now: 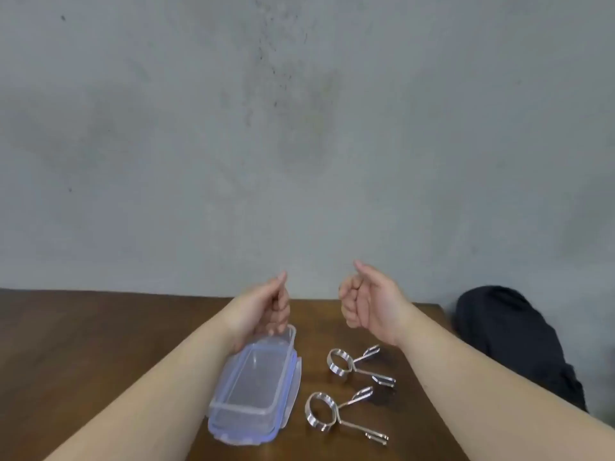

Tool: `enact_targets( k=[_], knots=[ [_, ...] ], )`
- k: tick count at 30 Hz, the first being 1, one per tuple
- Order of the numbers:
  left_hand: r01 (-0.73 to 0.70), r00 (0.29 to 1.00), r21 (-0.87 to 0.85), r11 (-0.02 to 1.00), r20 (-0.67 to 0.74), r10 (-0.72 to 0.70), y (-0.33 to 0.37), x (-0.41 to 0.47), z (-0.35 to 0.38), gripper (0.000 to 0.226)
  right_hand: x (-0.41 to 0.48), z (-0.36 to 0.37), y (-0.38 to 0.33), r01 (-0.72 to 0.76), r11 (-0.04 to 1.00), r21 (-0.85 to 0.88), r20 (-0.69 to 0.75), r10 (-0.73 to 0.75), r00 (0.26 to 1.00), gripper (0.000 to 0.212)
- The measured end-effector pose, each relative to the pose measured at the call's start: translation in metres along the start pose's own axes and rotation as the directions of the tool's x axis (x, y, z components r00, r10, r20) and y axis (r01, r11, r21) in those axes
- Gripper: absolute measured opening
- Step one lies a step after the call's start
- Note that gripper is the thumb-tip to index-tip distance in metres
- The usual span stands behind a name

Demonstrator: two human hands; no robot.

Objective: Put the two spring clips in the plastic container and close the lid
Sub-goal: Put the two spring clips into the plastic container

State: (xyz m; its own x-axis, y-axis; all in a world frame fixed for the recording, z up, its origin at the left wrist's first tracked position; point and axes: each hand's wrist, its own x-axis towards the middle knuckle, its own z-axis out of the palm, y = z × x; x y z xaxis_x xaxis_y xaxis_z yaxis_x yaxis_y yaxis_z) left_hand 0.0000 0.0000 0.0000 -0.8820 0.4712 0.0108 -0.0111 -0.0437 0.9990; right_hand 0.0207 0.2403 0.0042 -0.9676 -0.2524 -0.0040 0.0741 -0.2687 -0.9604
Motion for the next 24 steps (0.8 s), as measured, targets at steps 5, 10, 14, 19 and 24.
enact_targets(
  k=[5, 10, 14, 19, 24],
  knots=[
    [0.156, 0.968, 0.646, 0.747, -0.252, 0.015, -0.060, -0.022, -0.010, 0.035, -0.001, 0.000, 0.067, -0.079, 0.838, -0.540, -0.102, 0.029, 0.994, 0.024],
    [0.280, 0.955, 0.846, 0.454, -0.293, -0.044, -0.098, -0.040, -0.002, 0.025, -0.010, 0.008, 0.120, -0.157, 0.467, -0.870, -0.127, 0.095, 0.987, 0.049],
    [0.270, 0.962, 0.923, 0.273, -0.269, -0.042, -0.112, -0.049, 0.010, 0.032, -0.014, 0.015, 0.139, -0.080, 0.125, -0.989, -0.069, 0.093, 0.993, 0.074],
    [0.247, 0.967, 0.956, 0.157, -0.254, 0.024, -0.118, -0.059, 0.015, 0.036, -0.018, 0.019, 0.151, -0.049, -0.047, -0.998, -0.055, 0.131, 0.990, 0.063],
    [0.144, 0.986, 0.989, -0.023, -0.141, 0.083, -0.119, -0.076, 0.014, 0.020, -0.027, 0.011, 0.153, 0.005, -0.134, -0.991, -0.016, 0.161, 0.987, 0.061]
  ],
)
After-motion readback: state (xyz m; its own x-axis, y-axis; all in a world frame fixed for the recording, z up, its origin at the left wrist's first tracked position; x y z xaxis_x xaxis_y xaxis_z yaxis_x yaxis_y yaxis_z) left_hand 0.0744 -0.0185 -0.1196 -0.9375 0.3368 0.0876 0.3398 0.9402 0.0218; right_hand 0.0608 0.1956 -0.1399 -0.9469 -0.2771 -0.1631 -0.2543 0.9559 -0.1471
